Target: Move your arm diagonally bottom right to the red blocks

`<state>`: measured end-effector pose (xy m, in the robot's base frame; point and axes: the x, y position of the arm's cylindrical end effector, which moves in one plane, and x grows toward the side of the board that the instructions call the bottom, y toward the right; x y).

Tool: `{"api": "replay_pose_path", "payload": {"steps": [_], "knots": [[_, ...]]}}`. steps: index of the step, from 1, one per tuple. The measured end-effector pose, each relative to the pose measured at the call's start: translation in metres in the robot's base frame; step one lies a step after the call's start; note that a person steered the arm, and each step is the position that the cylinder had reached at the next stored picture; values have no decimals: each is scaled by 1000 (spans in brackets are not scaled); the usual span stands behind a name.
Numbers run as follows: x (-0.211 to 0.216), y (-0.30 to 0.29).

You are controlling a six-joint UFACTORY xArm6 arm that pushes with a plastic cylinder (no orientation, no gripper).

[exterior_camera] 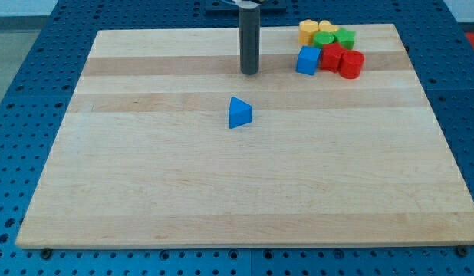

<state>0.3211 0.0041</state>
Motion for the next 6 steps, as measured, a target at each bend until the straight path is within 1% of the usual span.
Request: {"api": "replay_pose_path", "payload": {"steps": [1,2,3,4,5,6], "knots": [[23,12],[41,66],[48,149],[46,226],[19,257],[-22,261]]}}
